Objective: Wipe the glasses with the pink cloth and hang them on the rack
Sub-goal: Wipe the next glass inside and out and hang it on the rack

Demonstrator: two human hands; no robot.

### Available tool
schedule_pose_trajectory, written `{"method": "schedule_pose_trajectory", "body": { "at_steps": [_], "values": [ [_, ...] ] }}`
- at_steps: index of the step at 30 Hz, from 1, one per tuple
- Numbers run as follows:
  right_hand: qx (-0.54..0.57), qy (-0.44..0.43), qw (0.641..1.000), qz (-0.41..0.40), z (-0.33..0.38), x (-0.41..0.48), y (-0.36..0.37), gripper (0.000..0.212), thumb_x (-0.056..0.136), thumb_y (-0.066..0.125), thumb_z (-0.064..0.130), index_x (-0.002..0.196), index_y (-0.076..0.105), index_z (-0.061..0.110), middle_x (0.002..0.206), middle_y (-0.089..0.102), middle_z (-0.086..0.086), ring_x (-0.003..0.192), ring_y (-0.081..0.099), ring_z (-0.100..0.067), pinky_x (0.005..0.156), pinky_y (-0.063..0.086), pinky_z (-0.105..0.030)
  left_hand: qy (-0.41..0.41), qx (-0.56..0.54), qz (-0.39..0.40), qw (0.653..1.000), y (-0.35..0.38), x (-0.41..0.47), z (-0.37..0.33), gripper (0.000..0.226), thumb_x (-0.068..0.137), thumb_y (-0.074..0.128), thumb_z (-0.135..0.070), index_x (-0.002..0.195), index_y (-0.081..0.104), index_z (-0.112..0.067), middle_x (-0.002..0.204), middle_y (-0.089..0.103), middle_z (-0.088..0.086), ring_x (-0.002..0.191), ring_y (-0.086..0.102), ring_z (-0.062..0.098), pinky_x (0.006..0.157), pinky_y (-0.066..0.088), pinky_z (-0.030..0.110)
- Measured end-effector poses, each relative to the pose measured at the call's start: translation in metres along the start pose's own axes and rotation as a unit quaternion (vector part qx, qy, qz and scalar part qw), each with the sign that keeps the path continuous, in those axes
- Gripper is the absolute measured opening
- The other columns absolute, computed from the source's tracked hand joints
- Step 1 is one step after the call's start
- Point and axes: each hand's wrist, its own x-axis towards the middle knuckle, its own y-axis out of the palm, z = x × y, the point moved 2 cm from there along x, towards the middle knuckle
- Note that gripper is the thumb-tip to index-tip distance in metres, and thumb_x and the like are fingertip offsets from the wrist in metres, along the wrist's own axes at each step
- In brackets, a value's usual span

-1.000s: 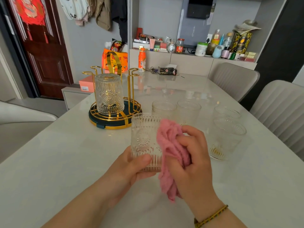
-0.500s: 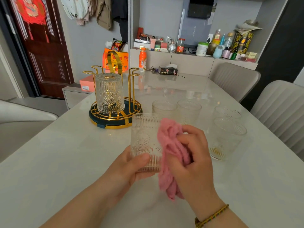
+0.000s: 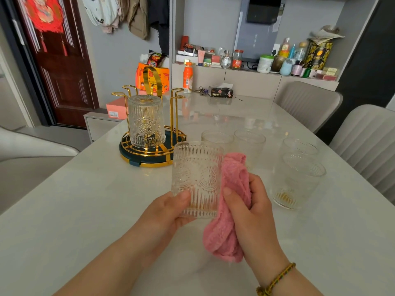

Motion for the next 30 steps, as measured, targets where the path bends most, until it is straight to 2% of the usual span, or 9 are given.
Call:
{"method": "schedule_pose_trajectory", "body": {
  "at_steps": [5, 8, 11, 13, 16, 20, 24, 27, 30],
  "values": [
    [-0.074, -0.08, 0.994, -0.003, 0.0, 0.002, 0.0, 0.021, 0.063, 0.054, 0.045, 0.082, 0.053, 0.053, 0.104, 0.055, 0.007, 0.092, 0.055, 0.004, 0.079, 0.043, -0.007, -0.007, 0.024, -0.08, 0.996, -0.001, 0.003, 0.004, 0.074, 0.057, 0.064, -0.052, 0.12, 0.05, -0.016, 0.1, 0.071, 0.003, 0.09, 0.069, 0.014, 0.09, 0.051, 0.031],
    [-0.117, -0.138, 0.984, 0.006, 0.0, 0.0, 0.005, 0.016, 0.067, 0.054, 0.036, 0.082, 0.048, 0.041, 0.108, 0.046, 0.017, 0.097, 0.045, 0.019, 0.08, 0.033, 0.003, -0.015, 0.071, -0.062, 0.995, 0.0, 0.003, 0.007, 0.09, 0.052, 0.073, -0.064, 0.124, 0.047, -0.017, 0.112, 0.067, 0.002, 0.101, 0.066, 0.016, 0.097, 0.047, 0.04],
    [-0.173, -0.219, 0.96, 0.031, 0.003, -0.004, 0.01, 0.015, 0.072, 0.051, 0.027, 0.082, 0.044, 0.036, 0.113, 0.039, 0.017, 0.103, 0.038, 0.025, 0.081, 0.03, 0.006, -0.003, 0.073, -0.034, 0.997, -0.001, 0.003, 0.007, 0.098, 0.043, 0.078, -0.059, 0.127, 0.046, -0.018, 0.117, 0.066, 0.005, 0.108, 0.062, 0.023, 0.098, 0.045, 0.049],
    [-0.188, -0.254, 0.949, 0.016, 0.005, 0.0, 0.006, 0.017, 0.072, 0.048, 0.025, 0.088, 0.049, 0.032, 0.112, 0.04, 0.016, 0.103, 0.038, 0.024, 0.082, 0.03, 0.005, -0.003, 0.049, -0.017, 0.999, 0.0, 0.003, 0.007, 0.104, 0.034, 0.081, -0.061, 0.123, 0.05, -0.018, 0.114, 0.068, 0.005, 0.104, 0.064, 0.024, 0.093, 0.049, 0.045],
    [-0.127, -0.181, 0.975, 0.004, 0.003, 0.007, -0.004, 0.014, 0.072, 0.051, 0.033, 0.084, 0.05, 0.039, 0.106, 0.05, 0.015, 0.096, 0.047, 0.015, 0.08, 0.035, 0.0, -0.011, 0.007, 0.016, 1.0, 0.005, 0.0, 0.005, 0.107, 0.027, 0.079, -0.067, 0.118, 0.053, -0.018, 0.108, 0.07, 0.003, 0.097, 0.068, 0.021, 0.077, 0.056, 0.029],
    [-0.111, -0.044, 0.991, 0.057, -0.013, 0.009, 0.0, 0.012, 0.069, 0.053, 0.029, 0.08, 0.052, 0.033, 0.091, 0.059, -0.001, 0.075, 0.054, 0.001, 0.066, 0.041, -0.007, -0.02, -0.065, -0.006, 0.998, 0.0, 0.003, 0.005, 0.093, 0.028, 0.082, -0.059, 0.108, 0.06, -0.016, 0.102, 0.072, 0.008, 0.089, 0.07, 0.022, 0.07, 0.058, 0.028],
    [-0.15, -0.165, 0.972, 0.071, -0.005, -0.002, 0.009, 0.01, 0.066, 0.057, 0.023, 0.074, 0.051, 0.026, 0.102, 0.051, 0.007, 0.091, 0.05, 0.008, 0.072, 0.038, -0.002, -0.021, -0.055, -0.031, 0.998, -0.007, 0.005, 0.004, 0.076, 0.049, 0.064, -0.05, 0.115, 0.057, -0.013, 0.102, 0.072, 0.009, 0.09, 0.069, 0.023, 0.08, 0.056, 0.033],
    [-0.191, -0.266, 0.944, 0.05, 0.004, -0.004, 0.007, 0.02, 0.065, 0.051, 0.018, 0.083, 0.05, 0.027, 0.109, 0.043, 0.009, 0.098, 0.044, 0.015, 0.076, 0.037, 0.001, -0.028, 0.019, 0.009, 0.999, -0.002, 0.002, 0.004, 0.087, 0.047, 0.073, -0.054, 0.121, 0.053, -0.013, 0.105, 0.071, 0.006, 0.095, 0.068, 0.022, 0.086, 0.054, 0.036],
    [-0.152, -0.254, 0.955, -0.005, 0.008, 0.0, 0.001, 0.013, 0.068, 0.05, 0.021, 0.077, 0.05, 0.03, 0.107, 0.044, 0.011, 0.097, 0.043, 0.019, 0.077, 0.034, 0.003, -0.029, 0.03, 0.04, 0.998, 0.003, 0.0, 0.007, 0.105, 0.036, 0.078, -0.067, 0.123, 0.05, -0.016, 0.113, 0.068, 0.006, 0.104, 0.065, 0.024, 0.093, 0.05, 0.043]
  ]
}}
